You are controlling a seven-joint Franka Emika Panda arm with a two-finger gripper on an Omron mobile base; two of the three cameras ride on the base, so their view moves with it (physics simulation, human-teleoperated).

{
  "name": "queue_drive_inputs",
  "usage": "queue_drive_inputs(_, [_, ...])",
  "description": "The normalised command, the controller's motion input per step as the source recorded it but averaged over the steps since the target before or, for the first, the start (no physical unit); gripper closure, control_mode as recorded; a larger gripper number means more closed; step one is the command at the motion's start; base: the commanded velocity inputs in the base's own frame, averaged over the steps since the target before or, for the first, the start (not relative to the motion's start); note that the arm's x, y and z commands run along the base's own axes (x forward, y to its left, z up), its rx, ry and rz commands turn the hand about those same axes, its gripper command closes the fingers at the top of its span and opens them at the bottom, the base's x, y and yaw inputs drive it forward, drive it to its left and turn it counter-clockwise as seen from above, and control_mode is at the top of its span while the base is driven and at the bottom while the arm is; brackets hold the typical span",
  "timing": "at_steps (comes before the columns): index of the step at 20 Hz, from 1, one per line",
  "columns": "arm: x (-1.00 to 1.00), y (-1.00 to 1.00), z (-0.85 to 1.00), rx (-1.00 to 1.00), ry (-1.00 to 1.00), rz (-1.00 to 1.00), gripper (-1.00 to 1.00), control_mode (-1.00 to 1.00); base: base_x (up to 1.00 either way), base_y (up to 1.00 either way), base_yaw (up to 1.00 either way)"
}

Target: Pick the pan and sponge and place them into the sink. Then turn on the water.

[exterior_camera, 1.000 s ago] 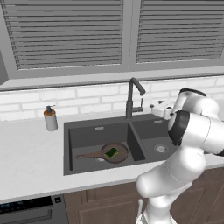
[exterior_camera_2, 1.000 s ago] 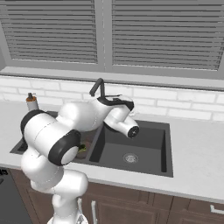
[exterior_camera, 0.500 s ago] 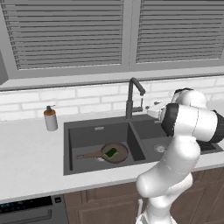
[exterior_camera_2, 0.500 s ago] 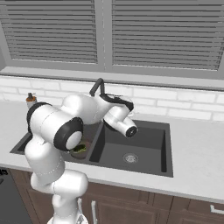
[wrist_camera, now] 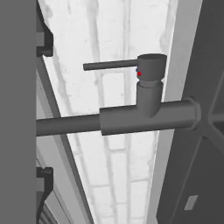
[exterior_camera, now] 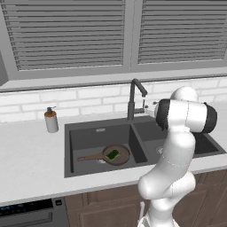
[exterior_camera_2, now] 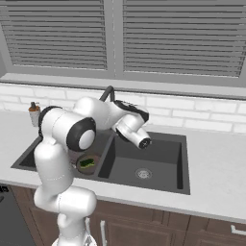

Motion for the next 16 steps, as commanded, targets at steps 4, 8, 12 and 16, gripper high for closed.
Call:
queue_drive_inputs(4, [0.40, 0.00, -0.11, 0.03, 0.00, 0.00, -1.00, -1.00, 0.00, 0.00, 0.00])
queue_drive_inputs(8, [0.43, 0.00, -0.19, 0.02, 0.00, 0.00, -1.00, -1.00, 0.00, 0.00, 0.00])
queue_drive_inputs(12, [0.41, 0.00, -0.18, 0.01, 0.00, 0.00, -1.00, -1.00, 0.00, 0.00, 0.00])
queue_drive_inputs(16, [0.34, 0.00, -0.14, 0.01, -0.01, 0.00, -1.00, -1.00, 0.00, 0.00, 0.00])
